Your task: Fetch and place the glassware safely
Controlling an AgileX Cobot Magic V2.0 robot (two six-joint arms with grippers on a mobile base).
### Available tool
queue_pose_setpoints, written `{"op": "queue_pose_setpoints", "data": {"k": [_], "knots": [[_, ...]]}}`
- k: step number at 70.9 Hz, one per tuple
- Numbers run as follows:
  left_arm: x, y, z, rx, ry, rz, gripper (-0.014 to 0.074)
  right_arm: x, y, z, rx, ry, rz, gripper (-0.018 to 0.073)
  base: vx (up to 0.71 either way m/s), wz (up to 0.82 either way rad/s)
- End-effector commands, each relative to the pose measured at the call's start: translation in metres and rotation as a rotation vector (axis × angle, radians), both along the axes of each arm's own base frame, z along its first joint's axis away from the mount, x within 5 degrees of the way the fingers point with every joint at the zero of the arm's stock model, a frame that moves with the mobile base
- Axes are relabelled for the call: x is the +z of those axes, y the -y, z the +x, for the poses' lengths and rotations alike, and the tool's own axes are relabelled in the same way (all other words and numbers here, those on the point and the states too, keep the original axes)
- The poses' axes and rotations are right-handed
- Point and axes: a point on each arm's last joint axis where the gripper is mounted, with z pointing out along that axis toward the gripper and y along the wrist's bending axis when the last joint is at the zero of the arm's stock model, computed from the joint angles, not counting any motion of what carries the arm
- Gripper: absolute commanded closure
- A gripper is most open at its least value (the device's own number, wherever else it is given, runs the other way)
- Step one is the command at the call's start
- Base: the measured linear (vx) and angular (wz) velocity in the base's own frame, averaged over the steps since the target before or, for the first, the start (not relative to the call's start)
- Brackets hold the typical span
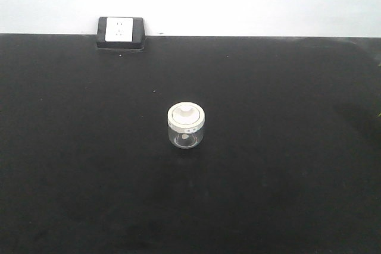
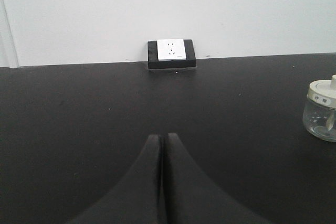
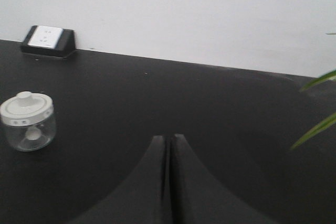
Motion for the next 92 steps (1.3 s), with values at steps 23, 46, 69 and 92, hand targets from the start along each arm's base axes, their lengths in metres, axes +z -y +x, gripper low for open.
{"op": "queue_pose_setpoints", "data": {"k": [23,46,69,92], "knots": [[-0.003,0.0,0.0,0.003,0.05,-0.018,0.0603,0.012,0.008,0.001,-0.15,0.058,0.024,0.0563,0.0,0.0],[-0.003,0.0,0.0,0.003,0.05,-0.018,0.0603,-0.032,0.002,0.001,-0.095,0.171,0.116,0.0563,0.0,0.0],[-0.003,0.0,0.0,0.003,0.05,-0.018,0.0603,-0.076,0.001,-0.008,-0.084,0.225,0.173,0.0563,0.0,0.0],[-0.003,0.0,0.0,0.003,0.049,-0.018,0.0603,-0.077,0.001,-0.009,-0.083,0.226,0.152,0.0563,0.0,0.0]]}}
